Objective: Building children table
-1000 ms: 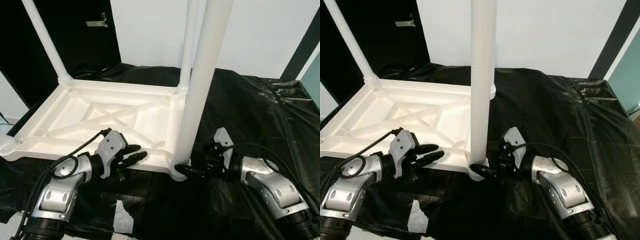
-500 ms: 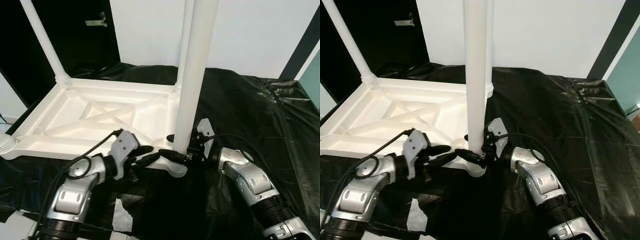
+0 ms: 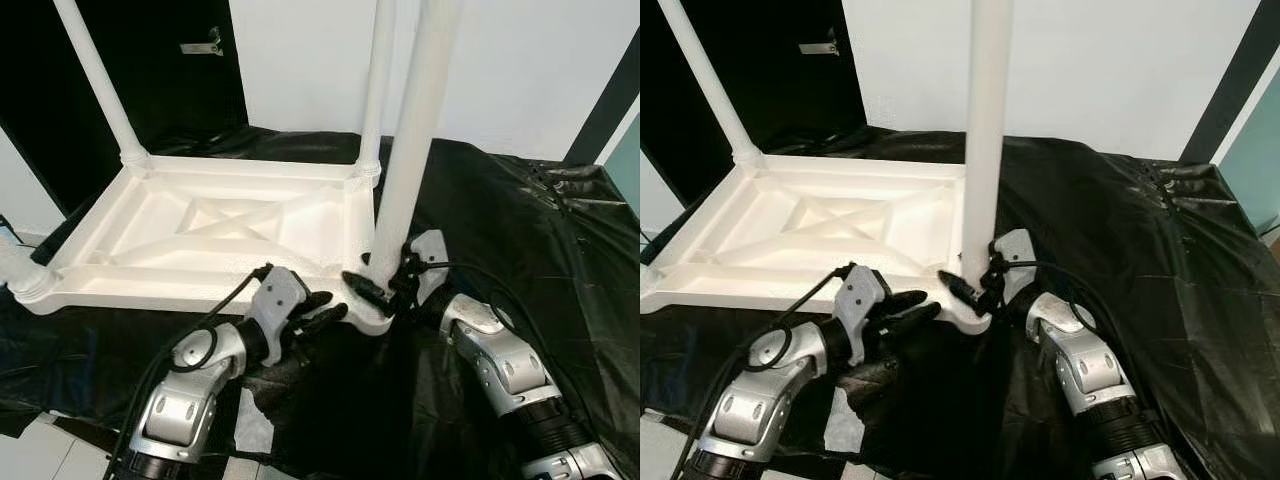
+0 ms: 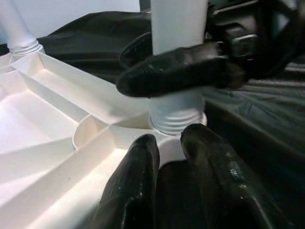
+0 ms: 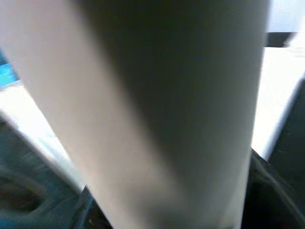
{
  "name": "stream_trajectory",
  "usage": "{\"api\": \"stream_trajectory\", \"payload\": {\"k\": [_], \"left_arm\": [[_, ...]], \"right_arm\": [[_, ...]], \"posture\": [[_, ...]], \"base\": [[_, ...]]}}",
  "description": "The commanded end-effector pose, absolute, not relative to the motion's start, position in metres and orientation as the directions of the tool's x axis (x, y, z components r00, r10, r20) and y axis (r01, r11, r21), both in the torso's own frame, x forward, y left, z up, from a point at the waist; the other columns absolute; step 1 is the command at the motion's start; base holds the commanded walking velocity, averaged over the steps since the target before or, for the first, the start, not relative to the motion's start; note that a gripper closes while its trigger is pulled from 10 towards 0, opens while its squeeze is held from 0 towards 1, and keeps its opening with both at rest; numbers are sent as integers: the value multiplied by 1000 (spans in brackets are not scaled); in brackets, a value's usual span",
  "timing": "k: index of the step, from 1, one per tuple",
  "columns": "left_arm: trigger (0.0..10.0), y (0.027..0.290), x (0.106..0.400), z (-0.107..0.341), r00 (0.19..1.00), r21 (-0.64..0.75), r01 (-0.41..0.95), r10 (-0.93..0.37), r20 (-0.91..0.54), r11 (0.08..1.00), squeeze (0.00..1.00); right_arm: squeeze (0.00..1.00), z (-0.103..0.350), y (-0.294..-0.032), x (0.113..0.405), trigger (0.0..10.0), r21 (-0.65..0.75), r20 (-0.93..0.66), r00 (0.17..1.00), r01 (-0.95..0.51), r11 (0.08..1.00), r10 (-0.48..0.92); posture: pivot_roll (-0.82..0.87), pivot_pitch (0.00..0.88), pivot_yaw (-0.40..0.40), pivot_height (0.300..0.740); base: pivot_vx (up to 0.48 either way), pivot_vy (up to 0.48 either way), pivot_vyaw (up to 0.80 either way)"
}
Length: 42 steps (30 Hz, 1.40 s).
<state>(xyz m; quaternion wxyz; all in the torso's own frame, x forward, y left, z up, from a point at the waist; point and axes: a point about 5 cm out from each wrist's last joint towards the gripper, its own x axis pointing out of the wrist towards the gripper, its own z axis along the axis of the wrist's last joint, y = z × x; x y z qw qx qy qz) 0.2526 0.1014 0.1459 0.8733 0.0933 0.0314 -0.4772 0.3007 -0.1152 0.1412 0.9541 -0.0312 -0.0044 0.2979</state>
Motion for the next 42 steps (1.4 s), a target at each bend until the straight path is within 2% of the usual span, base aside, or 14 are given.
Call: {"api": "stream_trajectory", "payload": {"k": [1, 7, 8, 9, 10, 19, 20, 21, 25, 33, 34, 35, 36, 42], "left_arm": [[10000, 100, 250, 146, 517, 124, 856, -843, -147, 502, 0], [10000, 97, 244, 148, 462, 97, 886, -878, -123, 453, 0], [10000, 94, 243, 147, 455, 107, 890, -881, -129, 444, 0], [10000, 94, 243, 147, 455, 107, 890, -881, -131, 444, 0], [10000, 93, 243, 146, 455, 108, 889, -881, -131, 444, 0], [10000, 92, 243, 146, 464, 107, 885, -877, -129, 453, 0], [10000, 92, 243, 147, 465, 106, 885, -876, -126, 454, 0], [10000, 92, 243, 147, 467, 105, 884, -876, -124, 456, 0], [10000, 92, 242, 147, 471, 102, 881, -874, -122, 461, 0], [10000, 95, 240, 146, 475, 97, 880, -870, -131, 466, 0], [10000, 95, 240, 146, 474, 97, 880, -871, -131, 464, 0], [10000, 95, 240, 146, 474, 97, 880, -871, -131, 464, 0], [10000, 95, 240, 146, 473, 98, 881, -871, -132, 463, 0], [10000, 95, 240, 147, 467, 99, 884, -874, -133, 457, 0]], "right_arm": [[0, 127, -131, 301, 0, -75, -87, 879, -475, 877, 469], [0, 115, -112, 299, 0, 26, -104, 977, -186, 982, 188], [0, 110, -101, 298, 4784, 26, -134, 985, -107, 994, 110], [0, 109, -96, 297, 4784, 29, -141, 986, -87, 996, 91], [0, 109, -91, 297, 9765, 27, -142, 985, -98, 995, 101], [0, 111, -103, 300, 10000, -17, -125, 987, -104, 994, 101], [600, 112, -105, 301, 10000, -17, -125, 987, -101, 995, 98], [1000, 113, -107, 301, 10000, -18, -121, 988, -96, 995, 93], [1000, 117, -113, 302, 10000, -27, -88, 987, -140, 990, 137], [1000, 124, -134, 301, 10000, -91, -45, 908, -419, 903, 417], [420, 126, -137, 300, 10000, -103, -40, 886, -463, 880, 461], [420, 126, -137, 300, 10000, -103, -40, 886, -463, 880, 461], [0, 127, -140, 301, 10000, -112, -40, 871, -491, 864, 489], [0, 133, -147, 308, 10000, -166, -43, 775, -628, 760, 631]], "posture": [[-9, 0, -4, 740], [-36, 0, 11, 740], [-37, 0, 12, 740], [-36, 0, 12, 740], [-36, 0, 13, 740], [-28, 0, 3, 740], [-25, 0, 0, 740], [-24, 0, -2, 740], [-22, 0, -4, 740], [-17, 0, -1, 740], [-16, 0, 0, 740], [-16, 0, 0, 740], [-15, 0, 1, 740], [-19, 0, 12, 740]], "base": [[0, 0, 0], [0, 0, 0], [0, 0, 0], [0, 0, 0], [0, 0, 0], [0, 0, 0], [0, 0, 0], [0, 0, 0], [0, 0, 0], [0, 0, 0], [0, 0, 0], [0, 0, 0], [0, 0, 0], [0, 0, 0]]}}
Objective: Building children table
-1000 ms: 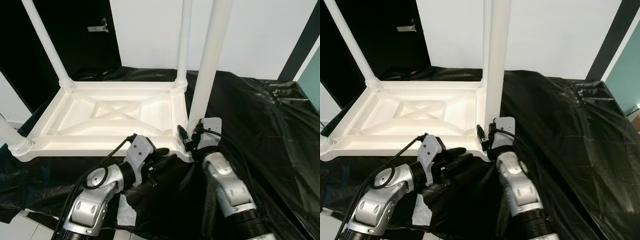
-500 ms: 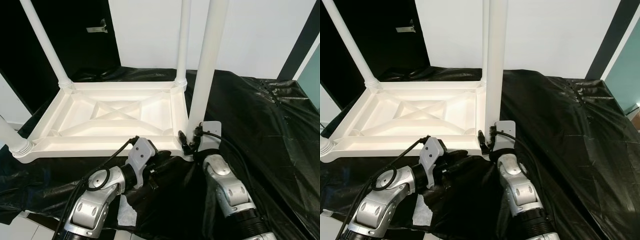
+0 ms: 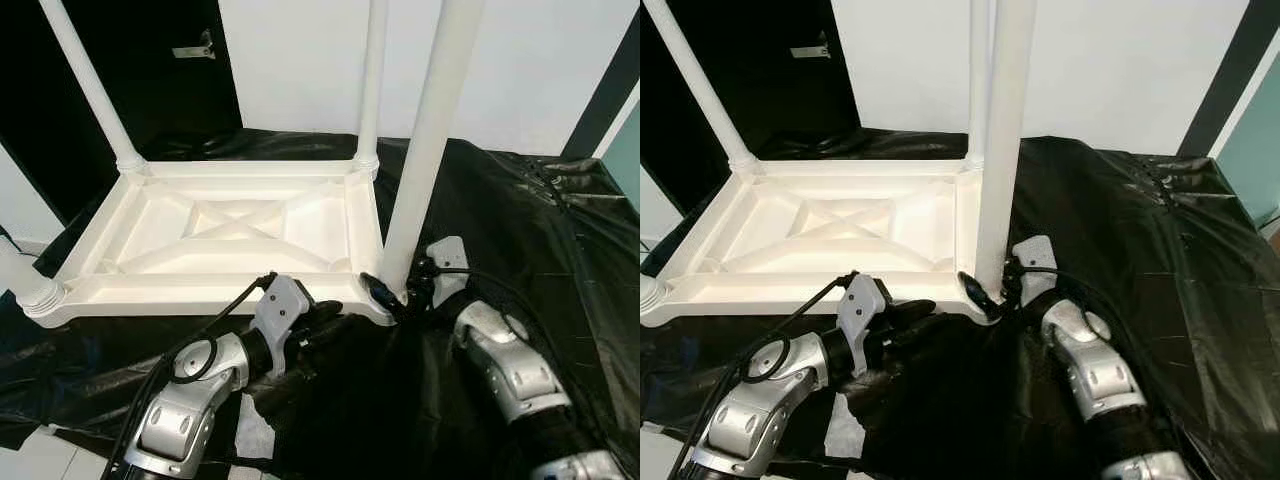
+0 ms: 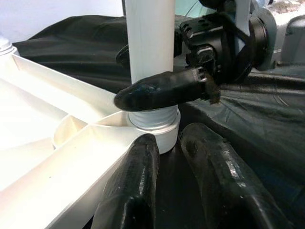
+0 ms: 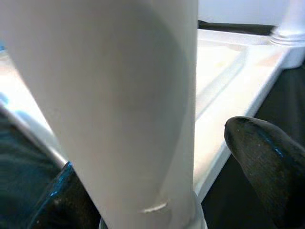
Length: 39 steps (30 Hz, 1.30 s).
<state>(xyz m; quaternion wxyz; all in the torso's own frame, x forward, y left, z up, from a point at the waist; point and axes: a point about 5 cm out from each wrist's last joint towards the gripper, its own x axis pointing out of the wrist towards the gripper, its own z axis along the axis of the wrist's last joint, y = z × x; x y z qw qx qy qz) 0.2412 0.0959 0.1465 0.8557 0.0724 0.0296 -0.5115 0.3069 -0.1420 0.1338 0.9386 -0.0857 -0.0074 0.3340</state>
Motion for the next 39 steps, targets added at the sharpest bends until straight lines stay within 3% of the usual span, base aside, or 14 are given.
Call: {"api": "stream_trajectory", "payload": {"k": [1, 7, 8, 9, 10, 11, 19, 23, 24, 31, 35, 39], "left_arm": [[10000, 95, 240, 147, 466, 99, 884, -875, -133, 456, 0], [10000, 95, 240, 147, 443, 97, 896, -885, -141, 433, 0], [10000, 94, 240, 147, 441, 98, 897, -886, -141, 431, 0], [10000, 94, 240, 147, 441, 99, 897, -886, -140, 431, 0], [10000, 94, 240, 147, 442, 98, 897, -886, -137, 432, 0], [10000, 93, 240, 147, 443, 100, 896, -886, -135, 432, 0], [10000, 92, 238, 146, 451, 101, 892, -883, -131, 441, 0], [10000, 90, 237, 145, 456, 98, 889, -881, -127, 447, 0], [10000, 89, 236, 144, 456, 95, 889, -881, -126, 447, 0], [10000, 87, 235, 143, 453, 88, 891, -883, -123, 445, 0], [10000, 86, 234, 143, 445, 87, 896, -887, -126, 437, 0], [10000, 87, 234, 143, 443, 87, 896, -887, -128, 435, 0]], "right_arm": [[0, 135, -146, 309, 10000, -174, -45, 759, -646, 743, 650], [0, 139, -141, 319, 9843, -211, -70, 676, -729, 652, 733], [0, 139, -140, 322, 4824, -219, -79, 665, -739, 638, 743], [0, 139, -139, 324, 4824, -224, -84, 658, -744, 629, 748], [0, 138, -139, 326, 627, -227, -96, 644, -757, 613, 759], [0, 136, -138, 327, 0, -229, -106, 629, -769, 597, 770], [0, 132, -140, 327, 0, -213, -115, 603, -791, 574, 789], [0, 129, -145, 325, 196, -206, -119, 656, -750, 628, 745], [0, 125, -148, 324, 10000, -210, -131, 706, -706, 677, 696], [0, 118, -147, 320, 10000, -154, -103, 814, -581, 799, 572], [0, 106, -136, 309, 10000, -33, -91, 946, -316, 948, 312], [0, 104, -127, 302, 10000, -17, -81, 971, -229, 973, 227]], "posture": [[-21, 0, 15, 740], [-23, 0, 19, 740], [-21, 0, 18, 740], [-20, 0, 17, 740], [-15, 0, 13, 740], [-11, 0, 10, 740], [7, 0, -14, 740], [8, 0, -27, 740], [6, 0, -31, 740], [-6, 0, -26, 740], [-11, 0, -20, 740], [-14, 0, -16, 740]], "base": [[0, 0, 0], [0, 0, 0], [0, 0, 0], [0, 0, 0], [0, 0, 0], [0, 0, 0], [0, 0, 0], [0, 0, 0], [0, 0, 0], [0, 0, 0], [0, 0, 0], [0, 0, 0]]}}
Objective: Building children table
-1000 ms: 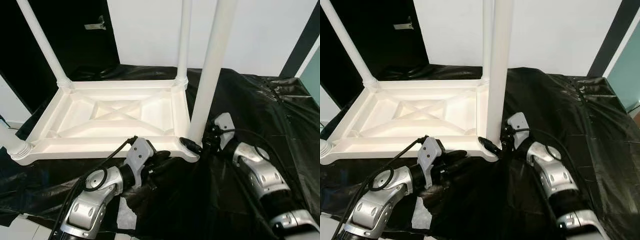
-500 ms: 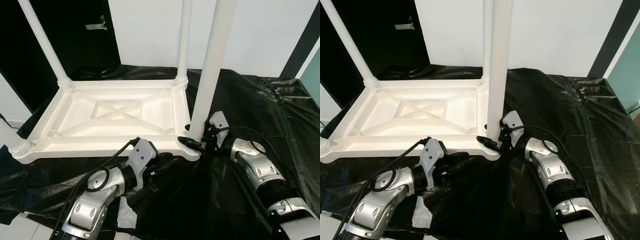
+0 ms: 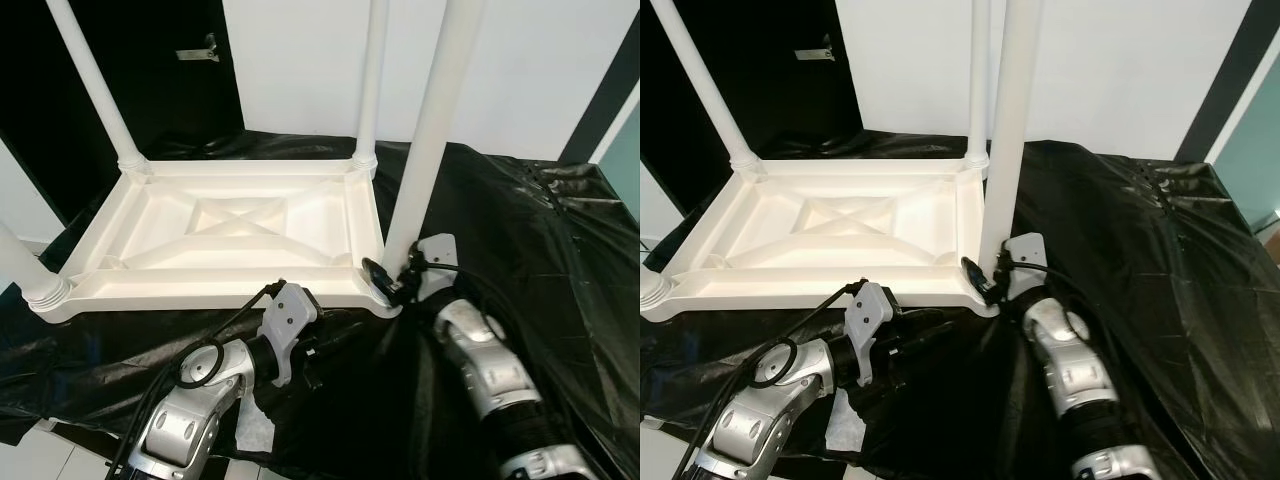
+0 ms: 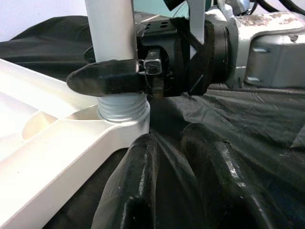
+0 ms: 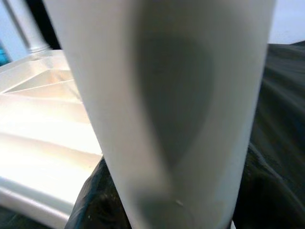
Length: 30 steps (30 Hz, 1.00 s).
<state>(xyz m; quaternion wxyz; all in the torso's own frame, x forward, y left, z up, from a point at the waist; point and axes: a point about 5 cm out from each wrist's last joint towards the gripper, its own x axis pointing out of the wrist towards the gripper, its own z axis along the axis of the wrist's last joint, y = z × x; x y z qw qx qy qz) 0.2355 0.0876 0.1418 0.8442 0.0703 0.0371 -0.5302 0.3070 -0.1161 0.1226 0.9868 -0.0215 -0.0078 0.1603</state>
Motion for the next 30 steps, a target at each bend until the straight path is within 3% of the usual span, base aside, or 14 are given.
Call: {"api": "stream_trajectory", "payload": {"k": [1, 4, 8, 16, 17, 23, 30], "left_arm": [[10000, 87, 234, 143, 443, 87, 896, -887, -128, 435, 0], [10000, 87, 235, 143, 438, 88, 899, -890, -128, 430, 0], [10000, 86, 236, 143, 433, 92, 901, -892, -129, 424, 0], [10000, 85, 238, 144, 434, 106, 900, -892, -128, 423, 0], [10000, 85, 239, 145, 438, 110, 898, -890, -125, 427, 0], [10000, 84, 239, 147, 442, 122, 895, -889, -119, 428, 0], [10000, 87, 241, 147, 451, 125, 890, -884, -120, 438, 0]], "right_arm": [[0, 104, -127, 302, 10000, -17, -81, 971, -229, 973, 227], [0, 105, -111, 296, 10000, 46, -83, 991, -103, 994, 106], [0, 110, -99, 293, 10000, 47, -65, 990, -122, 991, 125], [0, 113, -106, 293, 10000, 47, -65, 994, -82, 996, 85], [1000, 115, -107, 294, 10000, 40, -52, 994, -96, 995, 98], [1000, 120, -113, 290, 10000, 16, 5, 980, -198, 980, 198], [996, 128, -135, 281, 10000, 1, 40, 903, -429, 903, 428]], "posture": [[-14, 0, -16, 740], [-19, 0, -10, 740], [-20, 0, -7, 740], [-14, 0, -14, 740], [-10, 0, -19, 740], [-7, 0, -24, 740], [-8, 0, -28, 740]], "base": [[0, 0, 0], [0, 0, 0], [0, 0, 0], [0, 0, 0], [0, 0, 0], [0, 0, 0], [0, 0, 0]]}}
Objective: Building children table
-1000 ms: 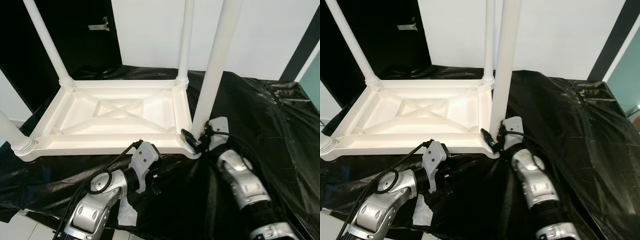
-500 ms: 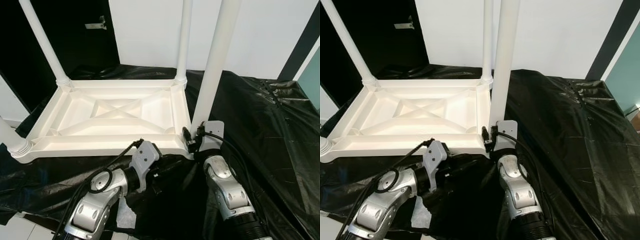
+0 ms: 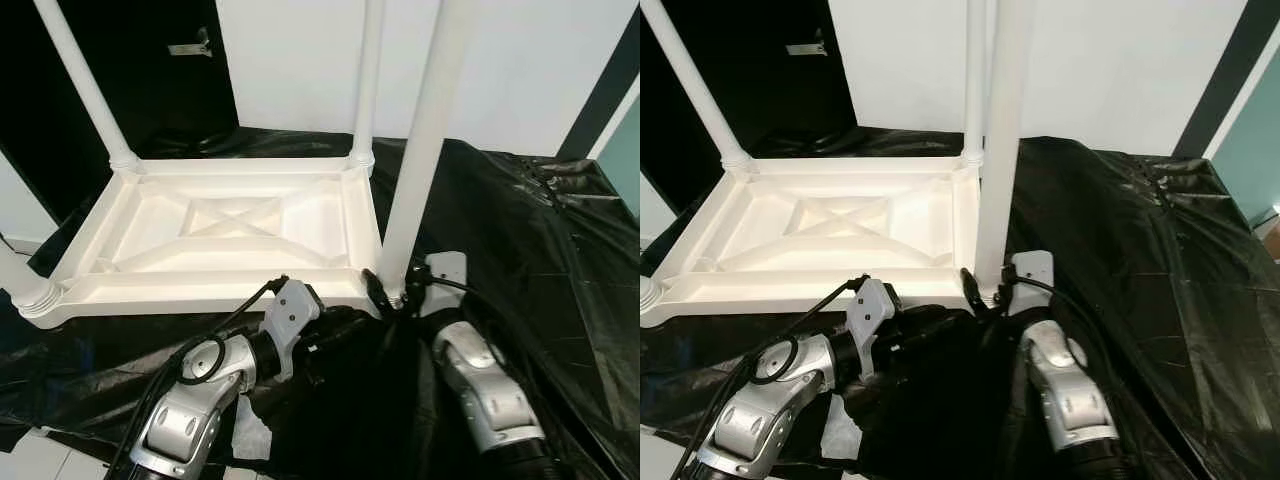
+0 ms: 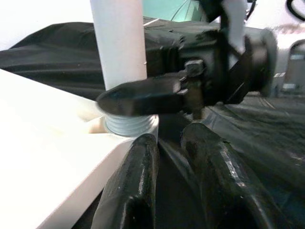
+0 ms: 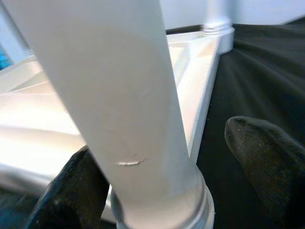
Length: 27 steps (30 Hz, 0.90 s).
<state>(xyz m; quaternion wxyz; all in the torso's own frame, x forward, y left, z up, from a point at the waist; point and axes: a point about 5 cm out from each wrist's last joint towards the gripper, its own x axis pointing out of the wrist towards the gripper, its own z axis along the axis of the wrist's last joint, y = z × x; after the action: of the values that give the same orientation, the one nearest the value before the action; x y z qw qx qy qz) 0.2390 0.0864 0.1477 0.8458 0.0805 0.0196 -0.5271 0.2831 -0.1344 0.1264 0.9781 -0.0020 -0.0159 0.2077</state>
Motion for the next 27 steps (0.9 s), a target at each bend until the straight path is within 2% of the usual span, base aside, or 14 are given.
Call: {"api": "stream_trajectory", "payload": {"k": [1, 7, 10, 12, 15, 19, 20, 21, 22, 23, 27], "left_arm": [[10000, 88, 241, 147, 453, 126, 889, -883, -121, 439, 0], [10000, 91, 242, 148, 458, 127, 887, -880, -123, 444, 0], [10000, 91, 244, 149, 458, 130, 887, -880, -125, 443, 0], [10000, 91, 245, 150, 457, 131, 887, -881, -125, 442, 0], [10000, 91, 246, 150, 455, 131, 888, -882, -123, 440, 0], [10000, 89, 246, 150, 448, 132, 892, -886, -122, 433, 0], [10000, 88, 246, 150, 443, 133, 894, -888, -120, 428, 0], [10000, 87, 246, 151, 442, 132, 894, -889, -118, 427, 0], [10000, 87, 246, 151, 441, 131, 895, -890, -116, 427, 0], [10000, 86, 247, 151, 441, 128, 895, -890, -114, 427, 0], [10000, 86, 247, 152, 439, 126, 896, -891, -110, 426, 0]], "right_arm": [[0, 131, -140, 281, 10000, -19, 37, 874, -484, 875, 484], [0, 134, -149, 288, 10000, -83, -1, 786, -616, 783, 618], [0, 131, -144, 293, 10000, -138, -71, 675, -736, 663, 734], [0, 129, -142, 300, 10000, -173, -109, 636, -769, 615, 764], [0, 131, -136, 310, 10000, -210, -130, 602, -793, 572, 788], [0, 131, -132, 318, 10000, -258, -143, 602, -789, 558, 785], [0, 134, -129, 324, 9373, -271, -129, 616, -776, 570, 777], [0, 134, -127, 325, 3255, -276, -121, 622, -770, 575, 774], [0, 135, -126, 326, 3255, -278, -116, 621, -770, 575, 775], [0, 134, -125, 326, 0, -272, -111, 618, -772, 574, 779], [0, 129, -124, 321, 0, -257, -111, 599, -788, 560, 793]], "posture": [[-9, 0, -23, 740], [-17, 0, -8, 740], [-23, 0, 5, 740], [-26, 0, 9, 740], [-35, 0, 18, 740], [-38, 0, 21, 740], [-42, 0, 20, 740], [-43, 0, 21, 740], [-43, 0, 21, 740], [-43, 0, 21, 740], [-42, 0, 20, 740]], "base": [[0, 0, 0], [0, 0, 0], [0, 0, 0], [0, 0, 0], [0, 0, 0], [0, 0, 0], [0, 0, 0], [0, 0, 0], [0, 0, 0], [0, 0, 0], [0, 0, 0]]}}
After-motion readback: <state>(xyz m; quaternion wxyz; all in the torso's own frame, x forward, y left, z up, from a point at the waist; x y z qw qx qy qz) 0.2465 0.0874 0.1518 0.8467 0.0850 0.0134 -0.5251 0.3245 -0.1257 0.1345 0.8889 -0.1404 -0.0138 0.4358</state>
